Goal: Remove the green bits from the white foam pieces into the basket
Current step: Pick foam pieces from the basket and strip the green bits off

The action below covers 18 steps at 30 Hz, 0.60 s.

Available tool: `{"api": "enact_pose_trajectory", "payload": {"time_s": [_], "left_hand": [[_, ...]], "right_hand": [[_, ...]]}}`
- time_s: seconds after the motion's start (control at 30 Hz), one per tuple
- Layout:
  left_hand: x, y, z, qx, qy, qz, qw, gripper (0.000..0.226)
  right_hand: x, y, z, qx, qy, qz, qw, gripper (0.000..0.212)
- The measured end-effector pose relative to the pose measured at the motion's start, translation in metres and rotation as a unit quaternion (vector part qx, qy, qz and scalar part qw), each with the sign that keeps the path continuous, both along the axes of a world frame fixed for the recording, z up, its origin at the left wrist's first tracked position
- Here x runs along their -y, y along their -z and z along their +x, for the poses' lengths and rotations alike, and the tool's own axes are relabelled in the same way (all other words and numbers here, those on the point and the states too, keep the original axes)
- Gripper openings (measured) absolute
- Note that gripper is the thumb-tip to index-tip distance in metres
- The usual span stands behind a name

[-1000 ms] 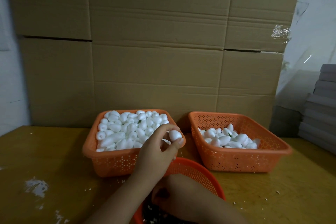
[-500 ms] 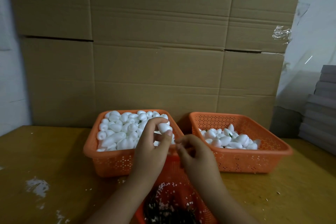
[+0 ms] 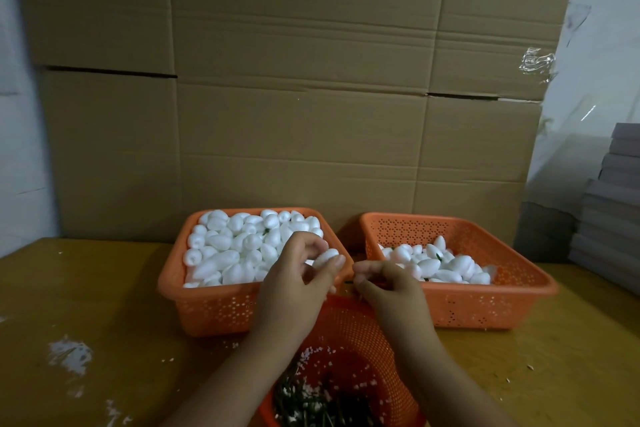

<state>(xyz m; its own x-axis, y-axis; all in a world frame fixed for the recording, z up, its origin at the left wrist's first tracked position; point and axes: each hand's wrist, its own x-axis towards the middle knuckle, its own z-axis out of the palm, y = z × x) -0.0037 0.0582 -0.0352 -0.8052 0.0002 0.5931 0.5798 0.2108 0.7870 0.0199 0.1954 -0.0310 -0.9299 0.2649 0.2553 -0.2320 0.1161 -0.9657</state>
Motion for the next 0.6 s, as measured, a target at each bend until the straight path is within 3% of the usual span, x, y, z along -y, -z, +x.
{"api": "enact_pose_trajectory", "payload": {"time_s": [0.07, 0.2, 0.27, 0.33, 0.5, 0.6], "left_hand": [[0.0, -0.001, 0.004, -0.012, 0.005, -0.012, 1.0, 0.007], [0.0, -0.001, 0.004, -0.014, 0.004, -0.03, 0.999, 0.04], [0.0, -0.001, 0.003, -0.012, 0.013, -0.03, 0.999, 0.03], [-0.001, 0.001, 0.0, 0.003, 0.031, -0.022, 0.999, 0.005], [-0.001, 0.006, -0.005, 0.006, 0.029, -0.037, 0.999, 0.028], [-0.002, 0.006, -0.006, -0.003, 0.061, -0.015, 0.998, 0.014]], "right_hand": [[0.001, 0.0, 0.0, 0.006, -0.006, 0.016, 1.0, 0.021], [0.001, -0.001, 0.001, 0.015, -0.016, 0.059, 0.998, 0.024], [0.002, -0.001, 0.001, 0.018, -0.024, 0.066, 0.997, 0.023], [0.003, -0.002, 0.002, 0.019, -0.025, 0.072, 0.997, 0.022], [0.002, -0.005, 0.005, 0.021, -0.023, 0.07, 0.997, 0.023], [0.003, -0.005, 0.005, 0.02, -0.031, 0.066, 0.997, 0.022]]}}
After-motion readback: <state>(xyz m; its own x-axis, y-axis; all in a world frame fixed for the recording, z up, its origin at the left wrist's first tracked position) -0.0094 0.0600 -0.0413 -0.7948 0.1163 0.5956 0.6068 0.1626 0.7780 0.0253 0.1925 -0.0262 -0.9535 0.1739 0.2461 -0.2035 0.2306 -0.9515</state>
